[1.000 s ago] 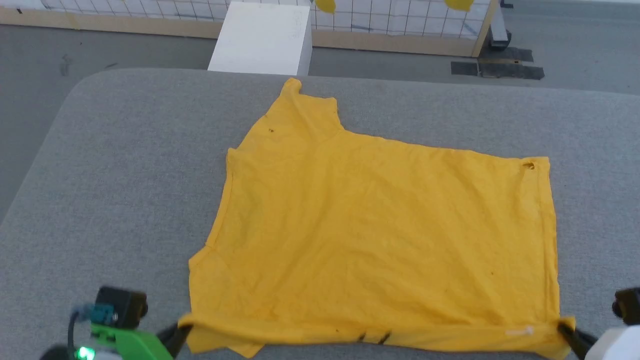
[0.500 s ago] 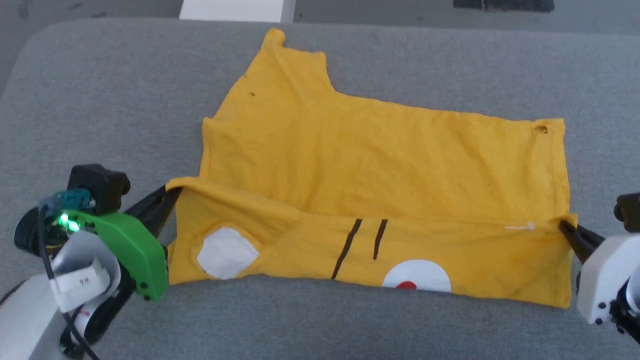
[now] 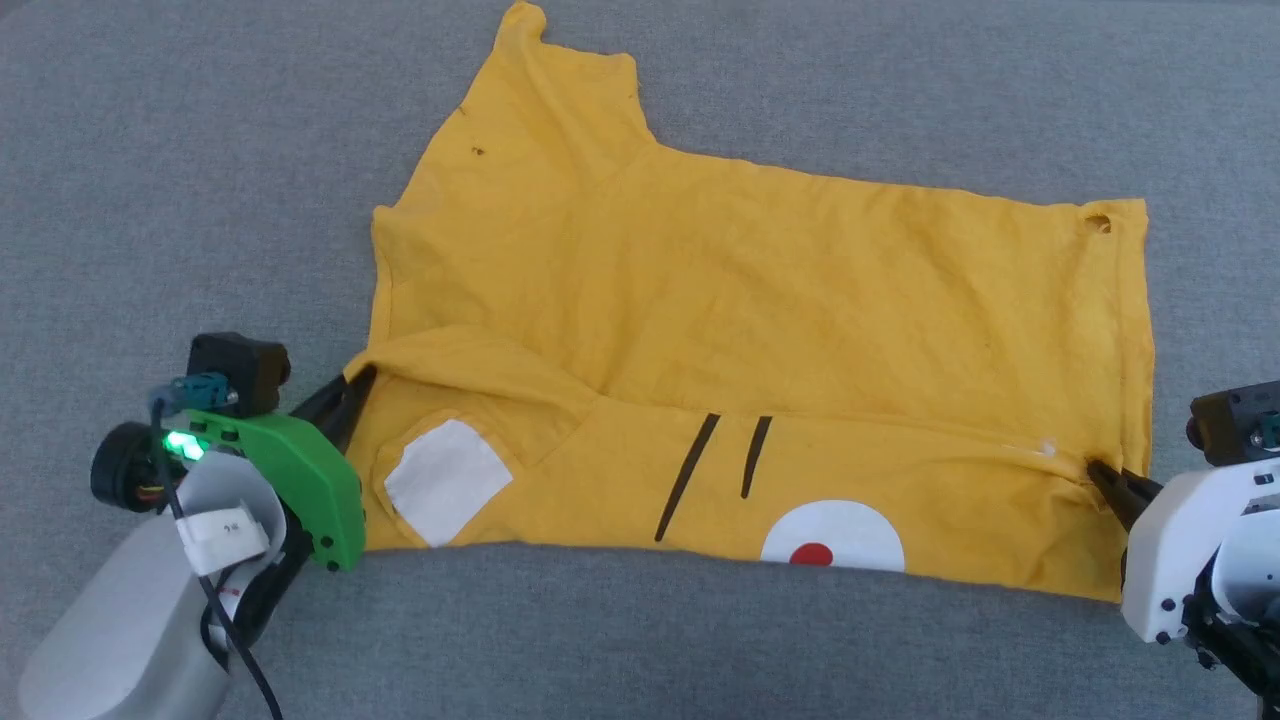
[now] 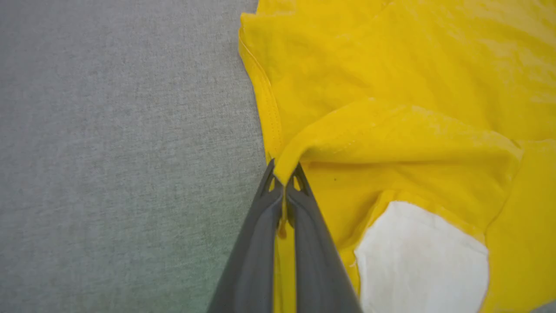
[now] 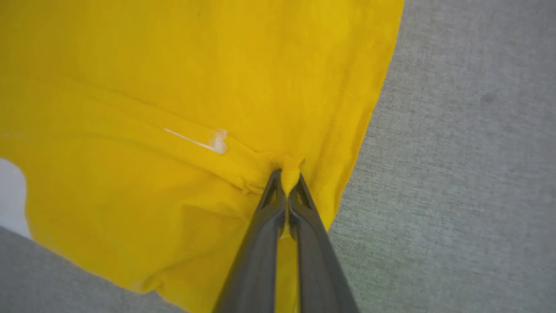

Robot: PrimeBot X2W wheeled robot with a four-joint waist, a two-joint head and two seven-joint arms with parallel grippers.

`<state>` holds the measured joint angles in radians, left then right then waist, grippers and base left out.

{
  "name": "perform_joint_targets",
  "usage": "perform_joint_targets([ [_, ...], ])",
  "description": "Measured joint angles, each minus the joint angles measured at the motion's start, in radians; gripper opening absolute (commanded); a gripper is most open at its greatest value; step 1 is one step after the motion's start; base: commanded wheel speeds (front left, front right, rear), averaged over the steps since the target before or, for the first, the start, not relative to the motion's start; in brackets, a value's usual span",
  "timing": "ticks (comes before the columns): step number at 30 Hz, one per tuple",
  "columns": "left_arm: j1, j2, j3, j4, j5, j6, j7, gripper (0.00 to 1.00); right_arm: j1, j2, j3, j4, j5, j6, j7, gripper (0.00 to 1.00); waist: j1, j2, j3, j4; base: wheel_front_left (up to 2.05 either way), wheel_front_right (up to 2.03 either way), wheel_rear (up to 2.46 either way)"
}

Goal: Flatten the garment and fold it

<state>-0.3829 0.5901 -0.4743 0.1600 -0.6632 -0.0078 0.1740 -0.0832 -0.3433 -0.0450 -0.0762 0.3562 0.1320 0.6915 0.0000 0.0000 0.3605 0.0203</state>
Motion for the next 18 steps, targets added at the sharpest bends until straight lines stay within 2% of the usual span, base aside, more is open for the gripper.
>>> perform_joint_targets([
  [1, -0.002, -0.007, -0.005, 0.024, 0.0, -0.003, -0.002, 0.0, 0.0, 0.003, -0.004, 0.007, 0.001, 0.0, 0.0, 0.38, 0.0, 0.0, 0.0, 0.002, 0.0, 0.0, 0.0],
  [2, -0.004, -0.016, -0.007, 0.043, 0.0, -0.003, -0.008, 0.36, 0.0, 0.005, -0.006, 0.01, 0.001, 0.0, 0.0, 1.0, 0.0, 0.0, 0.0, 0.003, 0.0, 0.0, 0.0],
  [4, -0.012, -0.03, -0.009, 0.069, -0.001, -0.008, -0.022, 0.88, -0.001, 0.008, -0.01, 0.013, 0.001, 0.0, -0.005, 1.0, 0.0, 0.0, -0.001, 0.003, 0.0, 0.0, 0.0],
  [6, -0.022, -0.047, -0.005, 0.086, -0.007, -0.014, -0.047, 1.0, -0.003, 0.012, -0.014, 0.013, 0.003, 0.0, -0.006, 1.0, 0.0, 0.0001, -0.006, 0.005, 0.0, 0.0, 0.0],
  [11, -0.028, -0.062, 0.015, 0.091, -0.023, -0.017, -0.1, 1.0, -0.004, 0.023, -0.033, -0.005, 0.009, 0.0, -0.024, 1.0, 0.0, 0.0, -0.035, 0.008, 0.0, 0.0, 0.0],
  [14, -0.018, -0.063, 0.041, 0.069, -0.042, -0.003, -0.136, 1.0, 0.006, 0.037, -0.059, -0.04, 0.013, 0.0, -0.043, 1.0, 0.0, 0.0, -0.062, 0.01, 0.0, 0.0, 0.0],
  [18, 0.059, -0.058, 0.088, -0.007, -0.051, 0.051, -0.204, 1.0, 0.047, 0.079, -0.11, -0.103, -0.004, 0.0, -0.105, 1.0, 0.0, 0.0, -0.102, 0.011, 0.0, 0.0, 0.0],
])
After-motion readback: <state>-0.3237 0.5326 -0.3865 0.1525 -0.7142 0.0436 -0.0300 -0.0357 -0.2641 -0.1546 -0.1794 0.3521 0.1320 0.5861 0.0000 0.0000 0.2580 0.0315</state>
